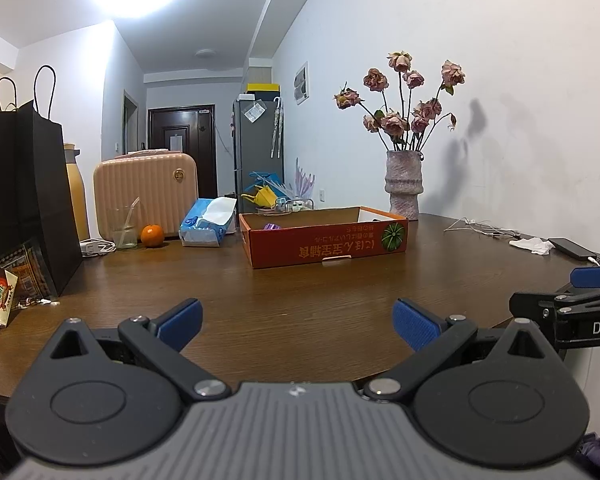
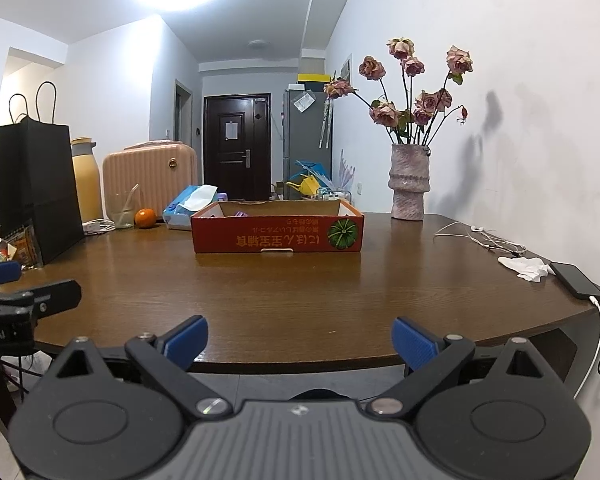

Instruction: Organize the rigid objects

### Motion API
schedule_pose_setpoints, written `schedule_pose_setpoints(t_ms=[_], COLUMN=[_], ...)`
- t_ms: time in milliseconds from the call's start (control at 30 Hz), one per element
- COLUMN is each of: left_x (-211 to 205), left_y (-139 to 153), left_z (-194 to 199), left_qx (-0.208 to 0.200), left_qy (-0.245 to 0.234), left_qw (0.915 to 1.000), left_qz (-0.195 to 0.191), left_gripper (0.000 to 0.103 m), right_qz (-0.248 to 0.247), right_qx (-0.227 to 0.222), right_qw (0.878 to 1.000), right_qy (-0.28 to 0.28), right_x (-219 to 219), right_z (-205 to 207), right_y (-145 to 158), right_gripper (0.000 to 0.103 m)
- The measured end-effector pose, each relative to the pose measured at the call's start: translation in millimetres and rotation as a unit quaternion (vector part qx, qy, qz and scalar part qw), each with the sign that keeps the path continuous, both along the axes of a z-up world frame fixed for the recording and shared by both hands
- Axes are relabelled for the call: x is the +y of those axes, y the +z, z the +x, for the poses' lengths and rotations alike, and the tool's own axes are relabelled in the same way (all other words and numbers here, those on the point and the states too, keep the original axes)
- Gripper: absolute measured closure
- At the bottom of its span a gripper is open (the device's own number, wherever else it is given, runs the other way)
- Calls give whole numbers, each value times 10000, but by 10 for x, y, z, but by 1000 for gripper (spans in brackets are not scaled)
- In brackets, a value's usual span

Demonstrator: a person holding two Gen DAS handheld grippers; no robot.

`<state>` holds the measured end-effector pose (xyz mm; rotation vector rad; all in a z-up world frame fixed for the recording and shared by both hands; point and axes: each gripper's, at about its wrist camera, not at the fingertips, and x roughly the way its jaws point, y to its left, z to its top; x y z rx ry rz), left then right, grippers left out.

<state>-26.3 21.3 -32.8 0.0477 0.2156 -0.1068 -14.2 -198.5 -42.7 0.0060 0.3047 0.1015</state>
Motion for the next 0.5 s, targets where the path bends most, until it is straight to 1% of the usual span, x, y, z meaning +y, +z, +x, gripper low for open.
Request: schedule_pose_setpoints(t_ms=[67, 500], left_x=[-1, 5], left_y=[0, -2], left_z=[0, -7], left_qx=[-2, -11], left_qy=[4, -2], left_qw=[10000, 10000], left_qz=[-2, 11], left_gripper=[0, 0], right_qz=[24, 31], right_qx=[19, 11], right_qw=[10000, 10000], right_qy=[10, 64], right_x=[-8, 0], right_z=[9, -2], right_y=[3, -11], right_gripper=[1, 0])
